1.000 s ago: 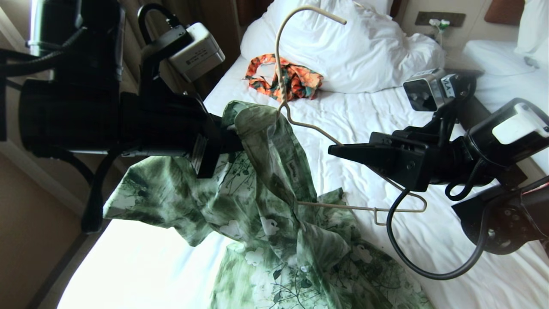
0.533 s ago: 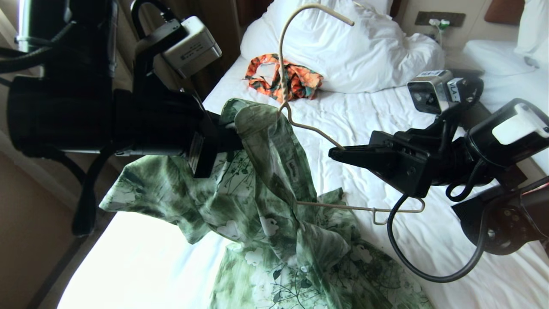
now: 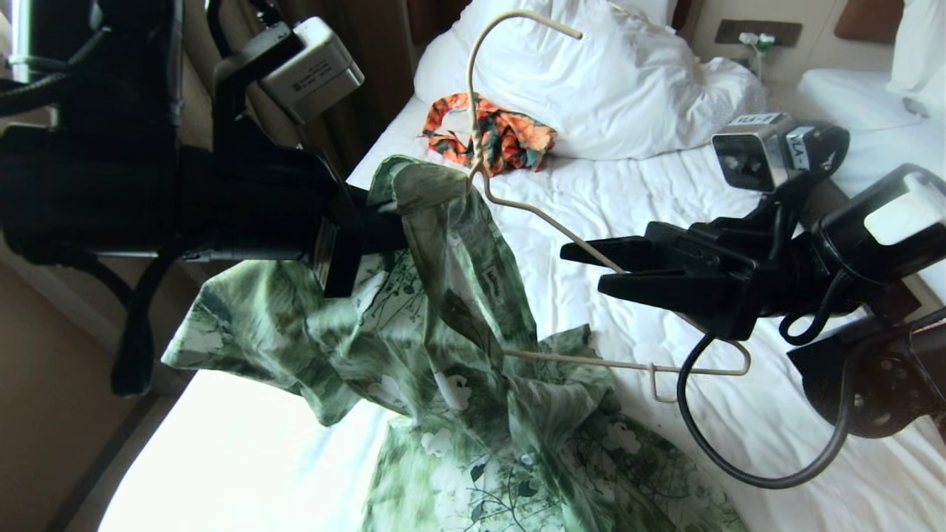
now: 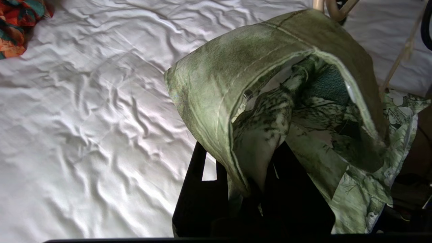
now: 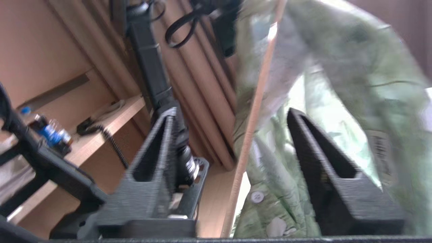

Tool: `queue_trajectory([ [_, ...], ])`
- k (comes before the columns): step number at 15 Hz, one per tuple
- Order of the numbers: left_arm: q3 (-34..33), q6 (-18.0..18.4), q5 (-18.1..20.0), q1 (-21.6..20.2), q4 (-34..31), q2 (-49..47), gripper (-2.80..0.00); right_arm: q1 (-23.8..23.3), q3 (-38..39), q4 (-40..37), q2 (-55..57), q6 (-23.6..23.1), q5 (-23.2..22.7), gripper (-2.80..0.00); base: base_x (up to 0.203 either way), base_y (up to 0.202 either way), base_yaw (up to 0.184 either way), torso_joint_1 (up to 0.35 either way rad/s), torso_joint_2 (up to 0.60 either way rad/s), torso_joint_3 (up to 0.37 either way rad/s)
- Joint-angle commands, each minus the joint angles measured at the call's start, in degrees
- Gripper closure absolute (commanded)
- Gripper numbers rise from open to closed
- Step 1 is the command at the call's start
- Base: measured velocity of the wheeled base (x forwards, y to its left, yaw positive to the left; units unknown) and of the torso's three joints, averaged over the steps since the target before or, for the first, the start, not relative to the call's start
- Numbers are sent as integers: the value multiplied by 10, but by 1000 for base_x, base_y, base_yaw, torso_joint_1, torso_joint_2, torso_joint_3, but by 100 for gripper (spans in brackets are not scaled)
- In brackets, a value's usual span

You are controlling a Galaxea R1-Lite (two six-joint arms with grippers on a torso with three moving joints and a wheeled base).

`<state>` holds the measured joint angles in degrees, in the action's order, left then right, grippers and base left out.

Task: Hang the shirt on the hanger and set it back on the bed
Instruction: Hook the other side of the shirt onto the hanger

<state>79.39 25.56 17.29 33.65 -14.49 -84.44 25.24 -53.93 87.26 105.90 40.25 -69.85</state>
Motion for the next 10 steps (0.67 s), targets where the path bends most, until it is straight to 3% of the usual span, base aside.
queue_trajectory([
  [1, -2, -4, 2, 0, -3, 1, 0, -14, -2, 4, -4, 10, 12, -280, 0, 0, 0, 0, 0, 0],
  [3, -2, -39, 2, 0, -2, 0, 0, -37, 11, 4, -18, 32, 40, -280, 0, 0, 0, 0, 0, 0],
  [10, 4, -133, 0, 6, 2, 3, 0, -93, 80, 4, -80, 45, 56, -280, 0, 0, 0, 0, 0, 0],
])
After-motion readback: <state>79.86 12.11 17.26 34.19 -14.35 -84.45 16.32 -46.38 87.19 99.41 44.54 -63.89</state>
